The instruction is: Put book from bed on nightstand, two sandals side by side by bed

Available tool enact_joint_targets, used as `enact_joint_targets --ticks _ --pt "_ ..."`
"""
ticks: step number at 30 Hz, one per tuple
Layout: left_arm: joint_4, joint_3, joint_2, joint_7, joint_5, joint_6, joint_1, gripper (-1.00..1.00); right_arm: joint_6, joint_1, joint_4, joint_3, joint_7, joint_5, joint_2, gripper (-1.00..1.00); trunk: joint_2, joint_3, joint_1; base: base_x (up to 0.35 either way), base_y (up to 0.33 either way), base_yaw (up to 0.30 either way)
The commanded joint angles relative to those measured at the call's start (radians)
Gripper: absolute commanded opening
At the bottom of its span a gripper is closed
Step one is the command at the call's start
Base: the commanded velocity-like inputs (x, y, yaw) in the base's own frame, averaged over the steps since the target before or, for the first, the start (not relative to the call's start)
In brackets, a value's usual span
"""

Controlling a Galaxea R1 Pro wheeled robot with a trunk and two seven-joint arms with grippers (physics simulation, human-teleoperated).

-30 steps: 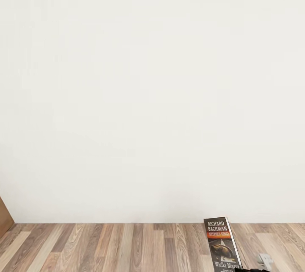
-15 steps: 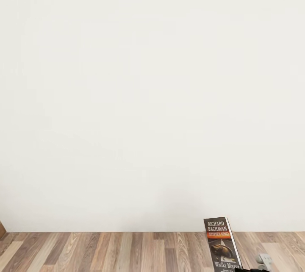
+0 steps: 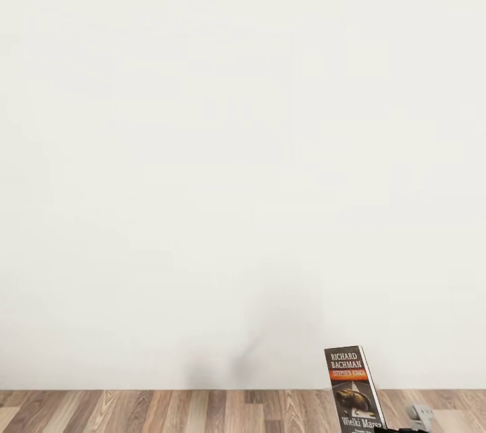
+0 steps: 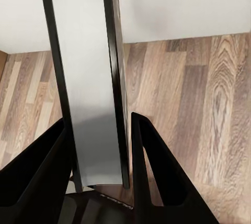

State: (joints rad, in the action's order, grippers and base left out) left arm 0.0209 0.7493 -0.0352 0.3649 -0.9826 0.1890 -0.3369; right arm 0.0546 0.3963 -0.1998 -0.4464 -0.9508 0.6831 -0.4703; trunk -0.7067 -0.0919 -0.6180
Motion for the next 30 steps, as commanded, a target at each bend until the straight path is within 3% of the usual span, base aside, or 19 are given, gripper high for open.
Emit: enact_joint_targets --ticks 1,10,30 --pt "0.001 0.008 0.0 0.003 -0.01 0.002 -0.001 1.0 0.005 0.001 -0.001 -0.003 -0.002 0.012 -0.001 -1.0 -0.001 -0.002 -0.001 0.264 0.0 0.0" --pt "0.0 0.008 0.0 0.003 -0.011 0.003 -0.001 1.0 0.007 0.001 0.0 -0.003 -0.003 0.015 -0.002 -1.0 -0.001 -0.002 -0.001 0.259 0.0 -0.025" --pt "-0.001 0.008 0.0 0.003 -0.011 0.003 -0.001 1.0 0.006 0.001 0.0 -0.003 -0.002 0.015 -0.002 -1.0 -0.001 -0.002 -0.001 0.031 0.0 -0.268"
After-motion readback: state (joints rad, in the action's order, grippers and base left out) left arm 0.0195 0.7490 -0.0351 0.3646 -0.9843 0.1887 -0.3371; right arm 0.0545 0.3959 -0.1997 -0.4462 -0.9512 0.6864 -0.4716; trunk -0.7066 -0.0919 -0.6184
